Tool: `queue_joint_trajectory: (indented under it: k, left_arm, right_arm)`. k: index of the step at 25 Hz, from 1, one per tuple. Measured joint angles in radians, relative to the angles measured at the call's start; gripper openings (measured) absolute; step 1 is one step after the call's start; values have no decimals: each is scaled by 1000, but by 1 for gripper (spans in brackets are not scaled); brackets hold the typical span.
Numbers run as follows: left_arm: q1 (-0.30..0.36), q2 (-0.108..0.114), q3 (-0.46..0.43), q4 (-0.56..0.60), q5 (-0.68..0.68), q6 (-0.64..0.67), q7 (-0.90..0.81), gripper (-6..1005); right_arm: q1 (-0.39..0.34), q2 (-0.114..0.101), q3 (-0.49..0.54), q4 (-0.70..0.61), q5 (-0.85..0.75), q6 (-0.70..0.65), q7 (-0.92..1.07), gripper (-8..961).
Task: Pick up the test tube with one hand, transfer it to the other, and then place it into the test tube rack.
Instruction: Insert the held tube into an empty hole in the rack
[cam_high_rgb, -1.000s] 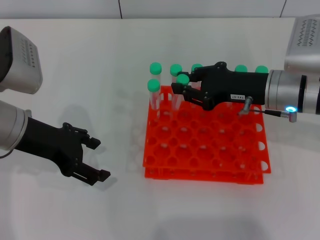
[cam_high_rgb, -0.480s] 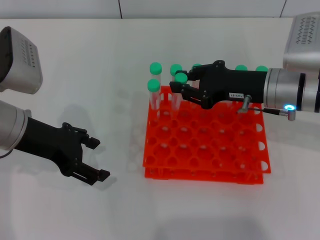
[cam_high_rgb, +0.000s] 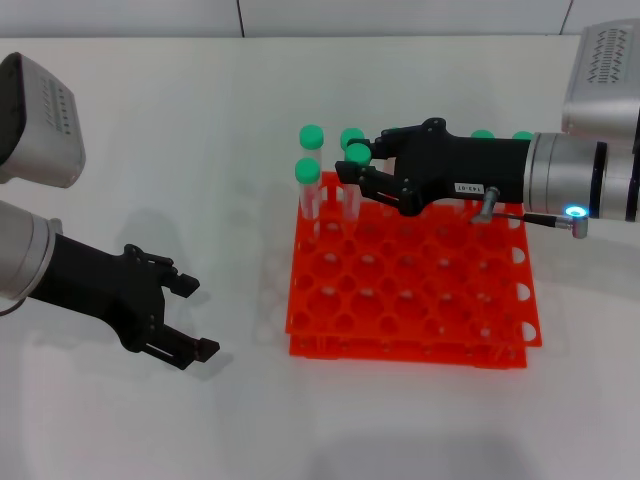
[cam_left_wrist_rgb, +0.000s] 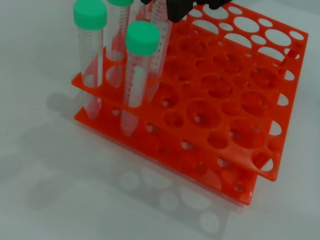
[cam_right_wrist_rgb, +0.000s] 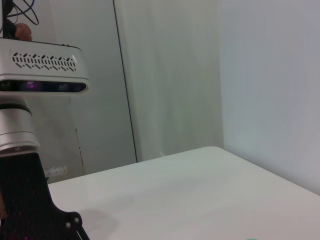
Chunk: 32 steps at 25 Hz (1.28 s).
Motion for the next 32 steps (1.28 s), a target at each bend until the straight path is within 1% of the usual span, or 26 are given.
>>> queue_joint_trajectory:
  k: [32]
  left_arm:
    - [-3, 0, 1, 0, 1, 0, 0, 887]
  right_arm:
    - [3, -2, 0, 0, 0, -8, 1, 374]
